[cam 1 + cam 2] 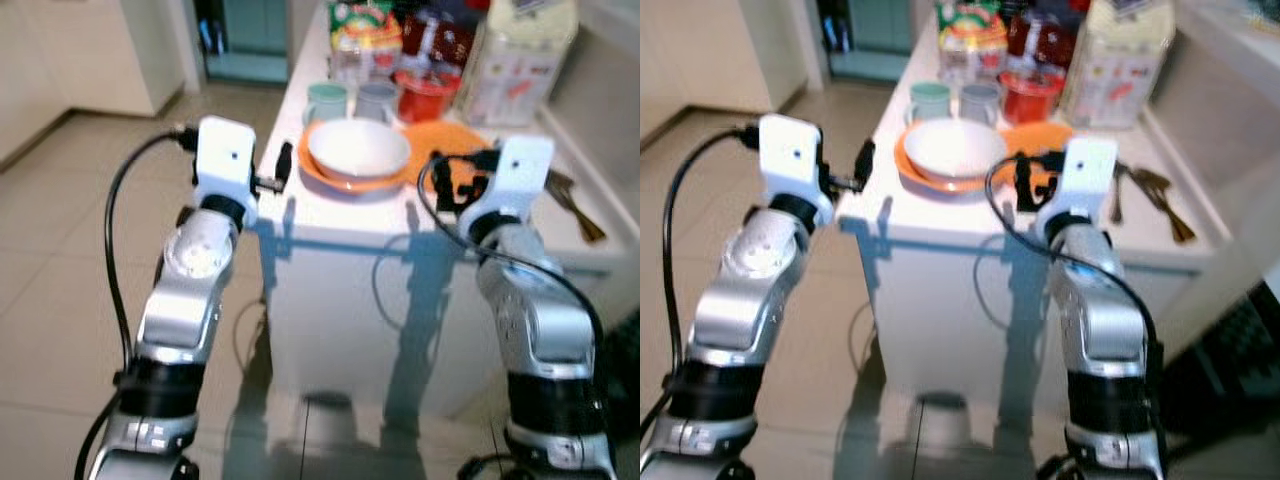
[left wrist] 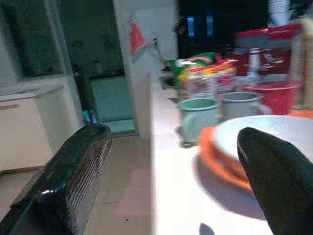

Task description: Setting the table

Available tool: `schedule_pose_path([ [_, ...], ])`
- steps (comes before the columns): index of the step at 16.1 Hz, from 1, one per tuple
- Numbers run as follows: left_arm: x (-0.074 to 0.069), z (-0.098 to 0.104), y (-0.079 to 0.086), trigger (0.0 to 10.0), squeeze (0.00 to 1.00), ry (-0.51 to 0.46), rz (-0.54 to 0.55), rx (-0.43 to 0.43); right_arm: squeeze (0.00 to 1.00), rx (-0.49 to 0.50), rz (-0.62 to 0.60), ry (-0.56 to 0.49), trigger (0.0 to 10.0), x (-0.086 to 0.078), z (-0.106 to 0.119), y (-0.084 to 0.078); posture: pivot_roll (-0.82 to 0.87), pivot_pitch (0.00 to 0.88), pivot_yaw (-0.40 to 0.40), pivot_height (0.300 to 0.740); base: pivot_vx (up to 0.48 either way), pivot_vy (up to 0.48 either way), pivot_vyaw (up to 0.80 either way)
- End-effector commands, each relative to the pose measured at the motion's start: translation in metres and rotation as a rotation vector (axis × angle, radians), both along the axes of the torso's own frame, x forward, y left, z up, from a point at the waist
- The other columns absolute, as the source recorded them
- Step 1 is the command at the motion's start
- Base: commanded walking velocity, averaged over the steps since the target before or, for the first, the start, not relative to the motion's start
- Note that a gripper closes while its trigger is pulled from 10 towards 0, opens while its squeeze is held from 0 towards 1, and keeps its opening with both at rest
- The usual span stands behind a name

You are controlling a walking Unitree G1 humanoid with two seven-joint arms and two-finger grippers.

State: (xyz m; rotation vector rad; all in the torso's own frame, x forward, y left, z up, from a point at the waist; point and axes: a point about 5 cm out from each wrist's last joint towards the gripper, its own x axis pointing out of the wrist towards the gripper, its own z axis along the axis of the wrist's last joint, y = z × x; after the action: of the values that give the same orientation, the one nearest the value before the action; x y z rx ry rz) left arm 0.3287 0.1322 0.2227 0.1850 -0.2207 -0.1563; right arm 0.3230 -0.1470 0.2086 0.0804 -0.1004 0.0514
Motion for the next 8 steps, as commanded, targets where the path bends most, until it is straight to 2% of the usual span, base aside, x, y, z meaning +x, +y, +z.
schedule_pose_path([
  [1, 0.0013, 0.0049, 0.0057, 10.0, 1.0, -0.014, 0.017, 0.004, 0.0, 0.006, 0.02, -0.013, 10.0, 0.0003, 0.0043, 0.0068, 0.04, 0.0, -0.017, 0.74, 0.352, 0.0, 0.0],
  [3, 0.002, 0.0061, 0.0071, 10.0, 1.0, -0.019, 0.023, 0.0, 0.0, 0.007, 0.021, -0.018, 10.0, 0.0003, 0.0058, 0.0072, 0.04, 0.0, -0.015, 0.74, 0.322, 0.0, 0.0],
  [8, 0.0013, 0.0082, 0.0061, 10.0, 1.0, -0.036, 0.018, 0.014, 0.0, 0.021, 0.011, -0.027, 10.0, 0.0003, 0.0094, 0.0048, 0.04, 0.0, -0.016, 0.74, 0.0, 0.0, 0.0],
])
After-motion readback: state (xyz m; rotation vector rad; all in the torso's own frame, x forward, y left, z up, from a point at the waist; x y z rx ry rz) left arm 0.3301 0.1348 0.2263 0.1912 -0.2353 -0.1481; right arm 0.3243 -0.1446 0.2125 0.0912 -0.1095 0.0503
